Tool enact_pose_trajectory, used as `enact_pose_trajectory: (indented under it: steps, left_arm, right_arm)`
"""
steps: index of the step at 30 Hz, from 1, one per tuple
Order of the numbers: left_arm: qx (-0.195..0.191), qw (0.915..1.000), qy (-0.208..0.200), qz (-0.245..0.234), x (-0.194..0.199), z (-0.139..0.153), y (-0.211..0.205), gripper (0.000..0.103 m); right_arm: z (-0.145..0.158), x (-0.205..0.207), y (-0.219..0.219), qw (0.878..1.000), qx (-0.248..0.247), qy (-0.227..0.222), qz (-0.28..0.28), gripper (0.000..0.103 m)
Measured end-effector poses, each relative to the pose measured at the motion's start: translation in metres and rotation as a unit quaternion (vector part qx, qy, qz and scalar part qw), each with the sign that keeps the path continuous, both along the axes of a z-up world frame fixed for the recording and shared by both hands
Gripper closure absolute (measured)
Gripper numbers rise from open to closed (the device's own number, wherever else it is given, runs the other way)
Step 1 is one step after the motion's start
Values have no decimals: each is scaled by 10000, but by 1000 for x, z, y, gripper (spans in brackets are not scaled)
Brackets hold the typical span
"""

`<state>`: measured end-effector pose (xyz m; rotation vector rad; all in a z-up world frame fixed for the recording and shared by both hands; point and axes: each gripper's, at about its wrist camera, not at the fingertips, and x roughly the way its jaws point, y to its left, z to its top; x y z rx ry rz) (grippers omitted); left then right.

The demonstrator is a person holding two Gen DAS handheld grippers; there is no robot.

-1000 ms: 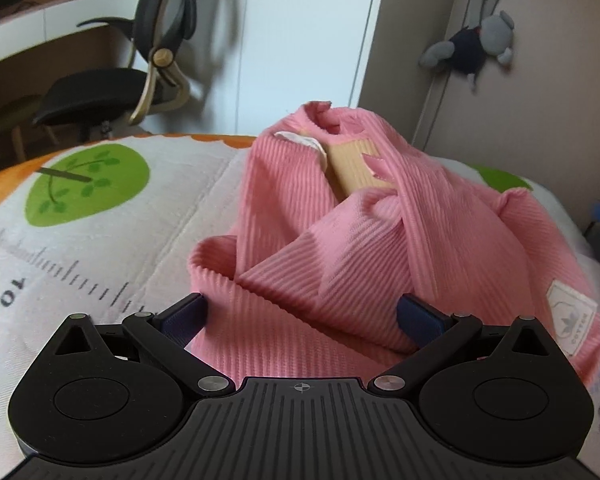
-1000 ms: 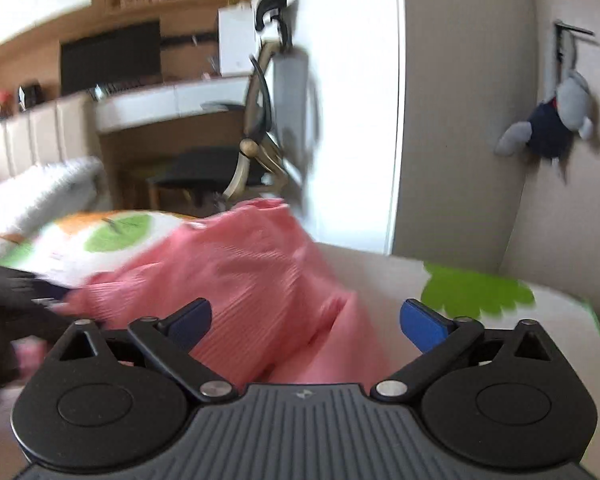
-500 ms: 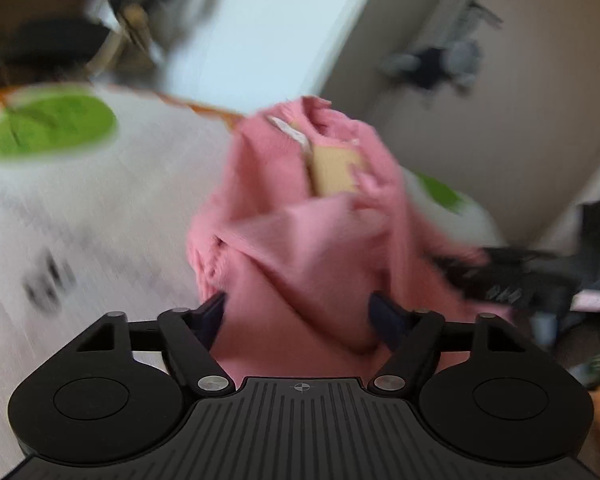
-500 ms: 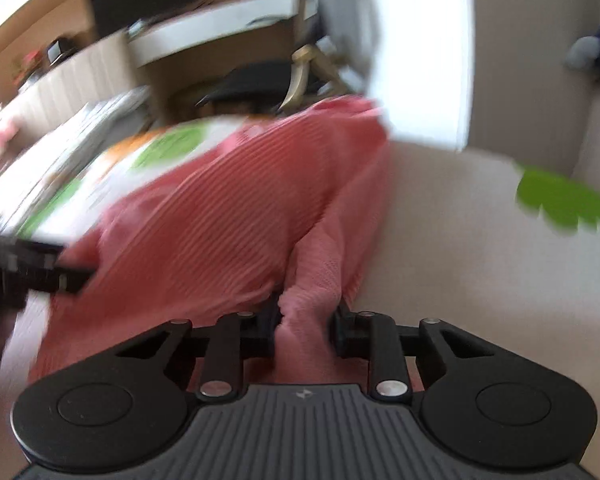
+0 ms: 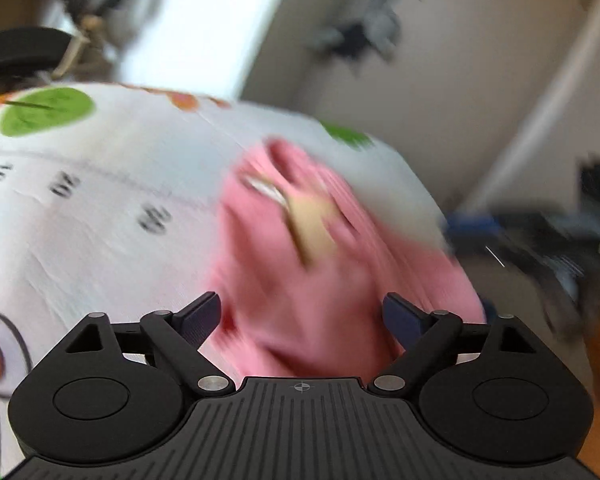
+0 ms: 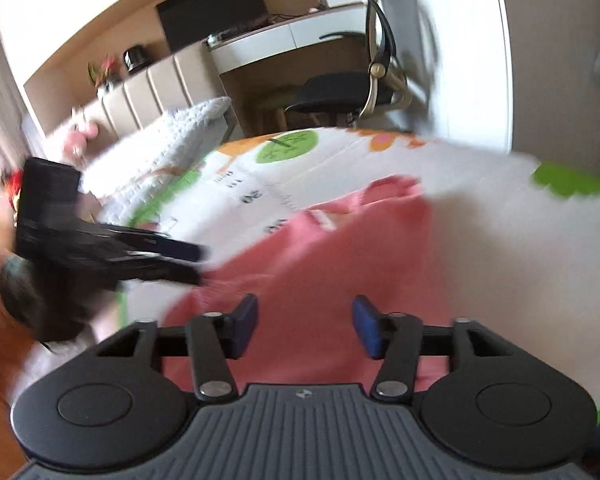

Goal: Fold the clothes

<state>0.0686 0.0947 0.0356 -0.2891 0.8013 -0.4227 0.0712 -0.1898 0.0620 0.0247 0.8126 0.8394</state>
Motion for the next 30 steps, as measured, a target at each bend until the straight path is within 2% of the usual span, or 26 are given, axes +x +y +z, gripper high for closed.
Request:
enact_pose_trajectory:
  steps: [4,5,6,7,8,10,11,13,15,16,19,20,21,22,24,26,29,30]
  left_arm:
    - [-91,9979,261,581,23,-16,7,17]
    - [-118,9976,287,612,25,-19,7,17]
    - [-125,9977,290,598,26,-19,6,16]
    - [-112,9982,250,534,24,-18,5,16]
    - [-100,9987,179,463,18,-14,4,14]
    - [-84,9993,-49,365,8,-8,6,12]
    - [-94,9993,-184,327,5,-5,8,12]
    - [-51,9988,-474,114,-1,3,5,12]
    - [97,9969,-761,-173,-7,11,-5,12]
    - [272,9951,-872,-380,-10,13,-14,12]
    - [932,9843,-1073,-1043,-23,14,-47,11]
    - [1146,9806,-1076,-1173,-26,10,-56,11]
    - [1264,9788,-1019,-1252,-24,5,-61,12]
    - [1332,9780,-933,-1310,-22,-1,-65,12]
    - [1299,9815,-683,-1233,-12,-10,-63,18]
    - [1165,9867,-559,-990,-4,-11,-54,18]
    - [1123,9905,-582,-532,0,-1,-36,18]
    - [1144,9903,-645,-463,-1,4,-32,17]
  right_arm:
    - [-20,-12,53,9976,-555,-232,341,45]
    - [-24,-19,60,9944,-810,-416,535,59]
    - [-24,-28,59,9900,-1021,-662,706,84]
    - [-23,-37,54,9845,-1214,-920,864,92]
    - [-20,-37,44,9817,-1355,-1064,816,95]
    - [-12,-30,19,9769,-1603,-1283,591,98]
    - [-10,-22,8,9714,-1809,-1495,348,103]
    - [-7,-5,-14,9536,-2261,-1976,-218,103]
    - [-2,18,-34,9296,-2663,-2386,-898,103]
    - [3,31,-46,9296,-2626,-2250,-1276,103]
    - [17,29,-59,9773,-1375,-1271,-992,98]
    - [15,24,-52,9824,-1210,-1128,-865,83]
    - [11,18,-42,9853,-1133,-1046,-741,60]
    - [8,12,-32,9878,-1056,-963,-617,53]
    - [1,0,-12,9921,-901,-797,-369,51]
    - [-7,-12,8,9952,-745,-630,-120,51]
    - [-17,-31,38,9977,-509,-379,254,47]
    - [-19,-32,37,9972,-568,-404,265,45]
